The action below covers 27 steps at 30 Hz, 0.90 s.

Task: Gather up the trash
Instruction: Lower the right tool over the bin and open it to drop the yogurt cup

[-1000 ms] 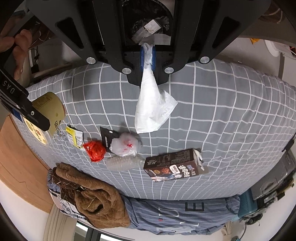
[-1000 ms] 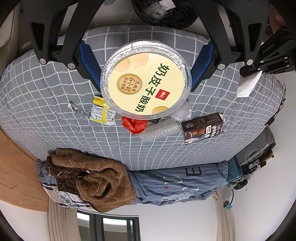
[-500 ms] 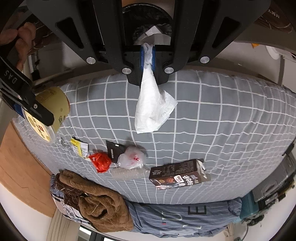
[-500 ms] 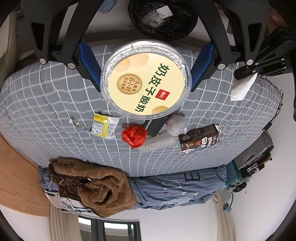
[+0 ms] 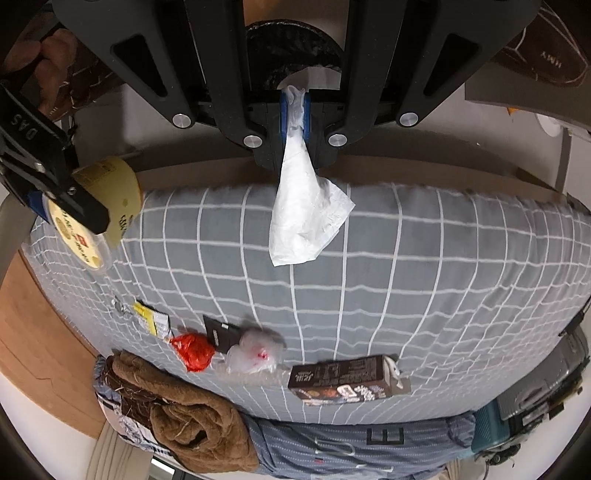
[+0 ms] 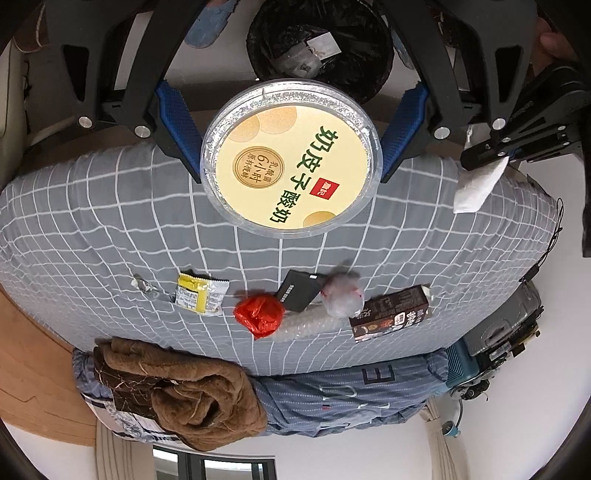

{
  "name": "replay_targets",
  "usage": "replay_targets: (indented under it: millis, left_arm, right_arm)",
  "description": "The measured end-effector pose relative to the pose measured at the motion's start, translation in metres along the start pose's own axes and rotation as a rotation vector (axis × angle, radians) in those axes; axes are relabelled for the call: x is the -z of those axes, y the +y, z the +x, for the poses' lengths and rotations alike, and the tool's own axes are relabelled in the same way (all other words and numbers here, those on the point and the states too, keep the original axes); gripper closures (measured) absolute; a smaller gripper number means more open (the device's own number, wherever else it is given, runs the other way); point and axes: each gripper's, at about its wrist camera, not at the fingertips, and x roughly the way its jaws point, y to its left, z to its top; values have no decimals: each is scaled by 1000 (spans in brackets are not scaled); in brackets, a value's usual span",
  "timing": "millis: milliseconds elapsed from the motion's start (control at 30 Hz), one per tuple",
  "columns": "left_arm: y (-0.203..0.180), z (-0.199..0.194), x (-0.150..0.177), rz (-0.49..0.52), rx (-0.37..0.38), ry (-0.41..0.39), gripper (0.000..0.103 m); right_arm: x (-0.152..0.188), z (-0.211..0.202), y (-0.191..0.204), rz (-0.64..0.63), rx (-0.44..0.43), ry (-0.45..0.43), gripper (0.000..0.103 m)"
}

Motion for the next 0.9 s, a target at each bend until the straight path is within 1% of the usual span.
replay_targets:
  millis: [133,600,800,900]
  left_arm:
    - [2,5,11,3,1,24,98]
    - [16,17,44,-16,6,100,98]
    - [24,29,58,-30,11,151,98]
    - [28,39,63,-28,3,160,98]
  right_arm:
    - [16,0,2,-5,-3,27,17]
    - [52,9,11,-33,-15,116,17]
    - [72,22,13,-29,-29,179,17]
    - [79,33,15,-42,-28,206,17]
